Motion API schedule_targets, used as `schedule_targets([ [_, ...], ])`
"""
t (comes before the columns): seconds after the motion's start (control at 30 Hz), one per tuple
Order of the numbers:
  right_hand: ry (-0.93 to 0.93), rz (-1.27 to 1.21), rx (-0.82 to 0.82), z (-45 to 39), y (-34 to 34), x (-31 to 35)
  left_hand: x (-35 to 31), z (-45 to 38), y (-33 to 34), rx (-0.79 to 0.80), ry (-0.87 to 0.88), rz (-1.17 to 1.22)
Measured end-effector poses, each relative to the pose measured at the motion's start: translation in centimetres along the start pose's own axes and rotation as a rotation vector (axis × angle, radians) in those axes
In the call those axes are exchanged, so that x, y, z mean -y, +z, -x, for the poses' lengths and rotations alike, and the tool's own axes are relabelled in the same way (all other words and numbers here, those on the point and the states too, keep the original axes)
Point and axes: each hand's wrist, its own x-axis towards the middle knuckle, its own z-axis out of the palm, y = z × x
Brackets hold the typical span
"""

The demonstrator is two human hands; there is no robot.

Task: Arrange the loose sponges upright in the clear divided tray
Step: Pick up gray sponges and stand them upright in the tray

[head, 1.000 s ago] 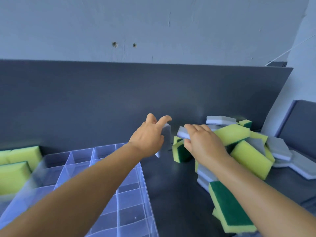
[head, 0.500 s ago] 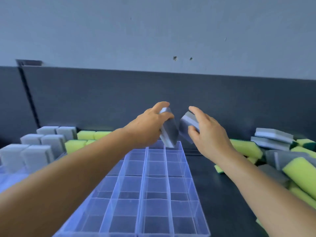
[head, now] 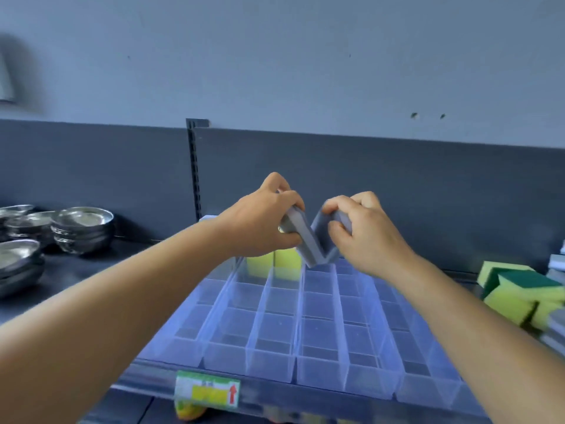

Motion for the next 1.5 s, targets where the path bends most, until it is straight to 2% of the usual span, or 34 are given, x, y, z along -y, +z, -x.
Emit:
schedule_targets([
  [0.2, 0.024, -0.010, 0.194, 0.0, 3.7, 5.0, 6.0, 4.4, -2.9, 0.083, -0.043, -0.014],
  [0.33, -0.028, -0.010, 0.092, -0.4, 6.1, 7.7, 9.9, 6.8, -4.3, 0.082, -0.090, 0.015],
  [0.5, -0.005, 0.051, 0.008, -1.2, 8.4, 10.3, 14.3, 9.0, -5.2, 0.119, -0.148, -0.017],
  [0.63, 0.002, 0.038, 0.061, -1.8, 10.7, 12.1, 16.9, 10.0, -4.5, 0.184, -0.205, -0.045],
  [1.0, 0.067, 0.151, 0.124, -3.0, 15.1, 11.9, 18.7, 9.4, -0.7, 0.236, -0.208, -0.085],
  [1.3, -0.033, 0.336, 0.195, -4.0, 16.1, 11.8, 18.4, 8.6, 1.7, 0.226, -0.153, -0.243],
  [1.5, -0.061, 0.410, 0.304, -3.3, 18.3, 11.4, 18.7, 9.0, 2.5, 0.226, -0.152, -0.226],
])
